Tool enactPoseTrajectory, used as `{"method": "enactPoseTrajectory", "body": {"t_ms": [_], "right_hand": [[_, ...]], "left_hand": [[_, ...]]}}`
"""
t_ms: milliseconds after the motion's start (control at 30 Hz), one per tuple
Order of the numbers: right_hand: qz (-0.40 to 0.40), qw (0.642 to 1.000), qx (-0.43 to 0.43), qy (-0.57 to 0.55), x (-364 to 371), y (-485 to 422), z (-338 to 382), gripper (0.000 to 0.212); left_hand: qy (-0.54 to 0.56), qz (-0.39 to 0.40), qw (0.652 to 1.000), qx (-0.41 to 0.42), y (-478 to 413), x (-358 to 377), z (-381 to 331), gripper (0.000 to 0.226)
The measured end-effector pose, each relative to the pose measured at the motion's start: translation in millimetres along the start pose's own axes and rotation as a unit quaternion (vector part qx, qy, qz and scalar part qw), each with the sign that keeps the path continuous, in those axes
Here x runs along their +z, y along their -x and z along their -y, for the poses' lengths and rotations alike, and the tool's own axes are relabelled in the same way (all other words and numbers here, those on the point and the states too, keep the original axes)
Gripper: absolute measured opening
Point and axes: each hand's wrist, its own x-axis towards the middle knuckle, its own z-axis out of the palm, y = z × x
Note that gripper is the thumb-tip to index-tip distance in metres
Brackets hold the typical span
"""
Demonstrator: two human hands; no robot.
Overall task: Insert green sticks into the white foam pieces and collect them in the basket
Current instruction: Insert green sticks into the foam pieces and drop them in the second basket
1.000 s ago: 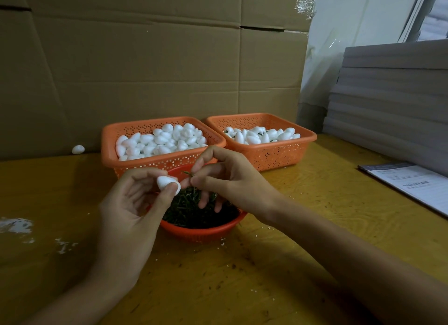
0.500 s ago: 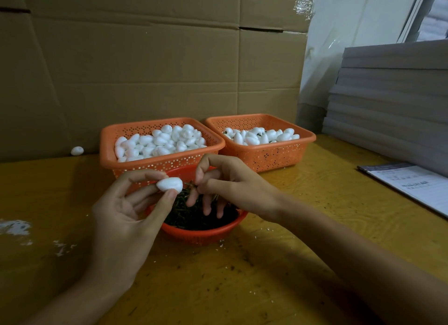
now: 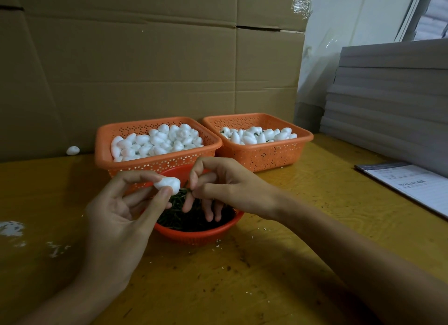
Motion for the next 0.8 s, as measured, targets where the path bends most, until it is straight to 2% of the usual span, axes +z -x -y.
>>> {"method": "enactPoseTrajectory", "body": {"t_ms": [333,600,700,733,800], "right_hand": [[0.03,0.998,-0.044,0.02,3,1,-5,0.023],[0.003,0.997,-0.065,0.046,2,2,-6,0.022],[-0.072,0.994,-0.075,0.033,-12,1,0,0.017],[-0.129,0.988,-0.081,0.033,-22,2,1,0.018],[-0.266,0.958,-0.1,0.047,-46,6,-1,0.022]], "left_hand": [[-0.035,0.02,0.999,0.011,1,1,-1,0.025],[-0.041,0.011,0.999,0.002,2,1,0,0.027],[-0.063,0.046,0.997,0.004,4,4,-6,0.038],[-0.086,0.064,0.994,0.011,5,5,-7,0.041],[-0.169,0.121,0.978,0.032,6,7,-10,0.032]]}}
